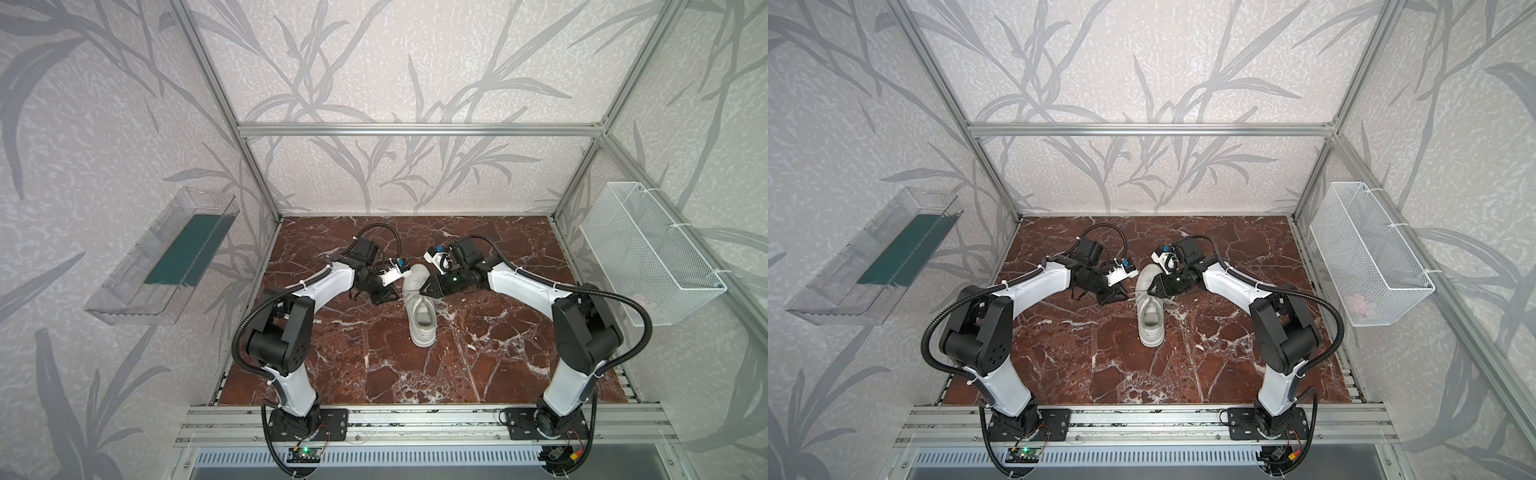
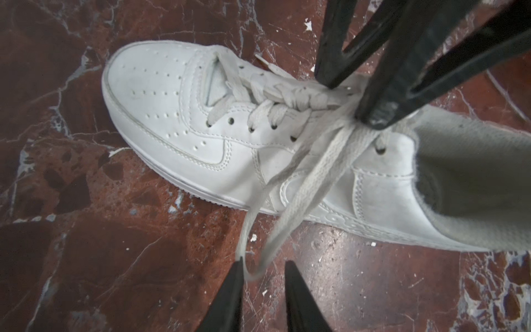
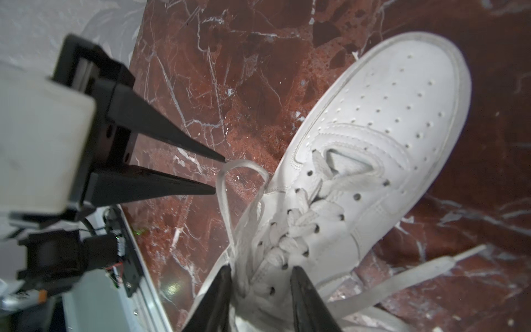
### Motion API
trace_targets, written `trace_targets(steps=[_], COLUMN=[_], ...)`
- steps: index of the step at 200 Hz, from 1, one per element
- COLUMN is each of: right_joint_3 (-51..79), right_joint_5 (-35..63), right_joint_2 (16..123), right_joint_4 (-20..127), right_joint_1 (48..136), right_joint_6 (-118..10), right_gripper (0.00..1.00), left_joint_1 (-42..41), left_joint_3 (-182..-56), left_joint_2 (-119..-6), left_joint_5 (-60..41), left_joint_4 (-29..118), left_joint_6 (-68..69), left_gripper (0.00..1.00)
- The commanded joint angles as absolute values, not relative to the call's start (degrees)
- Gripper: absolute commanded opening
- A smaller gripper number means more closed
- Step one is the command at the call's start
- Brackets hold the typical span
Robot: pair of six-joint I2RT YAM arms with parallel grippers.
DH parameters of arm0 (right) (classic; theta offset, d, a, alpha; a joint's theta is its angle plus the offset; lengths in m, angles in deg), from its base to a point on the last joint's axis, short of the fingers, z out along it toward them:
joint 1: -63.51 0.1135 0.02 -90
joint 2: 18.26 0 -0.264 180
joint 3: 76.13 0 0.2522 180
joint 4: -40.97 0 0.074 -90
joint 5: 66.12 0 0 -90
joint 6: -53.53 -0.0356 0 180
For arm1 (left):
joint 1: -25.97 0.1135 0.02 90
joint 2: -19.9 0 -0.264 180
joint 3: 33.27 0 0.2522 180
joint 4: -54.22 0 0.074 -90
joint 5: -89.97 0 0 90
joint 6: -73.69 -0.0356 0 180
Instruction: Tie the shoes
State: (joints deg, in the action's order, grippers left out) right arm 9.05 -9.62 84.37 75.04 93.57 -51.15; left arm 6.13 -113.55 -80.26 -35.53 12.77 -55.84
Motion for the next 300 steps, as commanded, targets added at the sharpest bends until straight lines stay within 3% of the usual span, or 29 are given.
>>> trace_targets(steps=[1,8,16,29,46,54,58,82,109,142,156,186,212,249,300], right_joint_3=[9.46,9.30,9.13,8.55,6.52,5.22,4.53,-0.19,-6.27,-15.29,-19.23,-27.26,-32.28,-35.52,-39.62], right_joint_5=[-10.35,-10.59,-10.79,-10.38,-9.68,-9.04,-8.60,-5.31,2.92,16.33,21.98,30.06,34.16,34.15,38.56], right_joint_2=[83.30,82.79,82.20,80.76,77.47,75.80,74.92,69.08,62.01,55.11,52.92,50.76,50.85,49.97,56.54], right_joint_4=[75.38,74.58,73.84,72.74,69.82,68.08,67.17,62.56,58.27,52.77,49.59,43.29,37.62,32.81,19.99], right_joint_1=[93.60,93.39,93.05,92.57,91.61,91.05,90.71,88.48,85.50,82.90,81.95,78.20,75.39,71.86,69.93], right_joint_6=[-52.16,-52.75,-53.29,-53.57,-54.22,-54.35,-54.32,-53.36,-50.82,-45.33,-43.49,-42.64,-42.62,-40.85,-36.65], right_gripper=[0.54,0.60,0.75,1.00,0.99,0.99,0.99,0.99,0.99,0.99,0.99,0.99,0.99,0.99,0.99], left_joint_1=[6.45,6.54,6.75,7.59,8.89,9.70,10.02,12.50,14.93,16.53,17.43,18.65,18.93,19.65,22.73], left_joint_3=[-111.21,-110.38,-109.24,-106.89,-102.68,-100.24,-98.93,-89.35,-79.86,-73.41,-72.35,-69.29,-64.56,-61.48,-62.06], left_joint_2=[-75.86,-75.01,-73.62,-71.25,-67.28,-65.25,-64.20,-57.05,-49.47,-40.74,-37.75,-35.14,-36.81,-46.02,-61.79], left_joint_5=[-36.94,-36.66,-36.66,-38.18,-39.41,-39.40,-39.10,-33.68,-20.15,7.51,13.70,15.26,15.11,19.87,18.74], left_joint_4=[15.27,16.64,18.33,21.37,28.11,31.79,33.68,50.27,65.34,68.35,65.32,63.06,69.97,83.17,100.51], left_joint_6=[-54.95,-54.14,-53.27,-52.11,-48.38,-45.89,-44.31,-34.53,-24.40,-16.69,-15.45,-16.27,-16.95,-16.33,-15.36], left_gripper=[0.49,0.56,0.63,0.67,0.79,0.97,0.99,0.99,0.99,0.99,0.99,0.99,0.99,0.99,0.99])
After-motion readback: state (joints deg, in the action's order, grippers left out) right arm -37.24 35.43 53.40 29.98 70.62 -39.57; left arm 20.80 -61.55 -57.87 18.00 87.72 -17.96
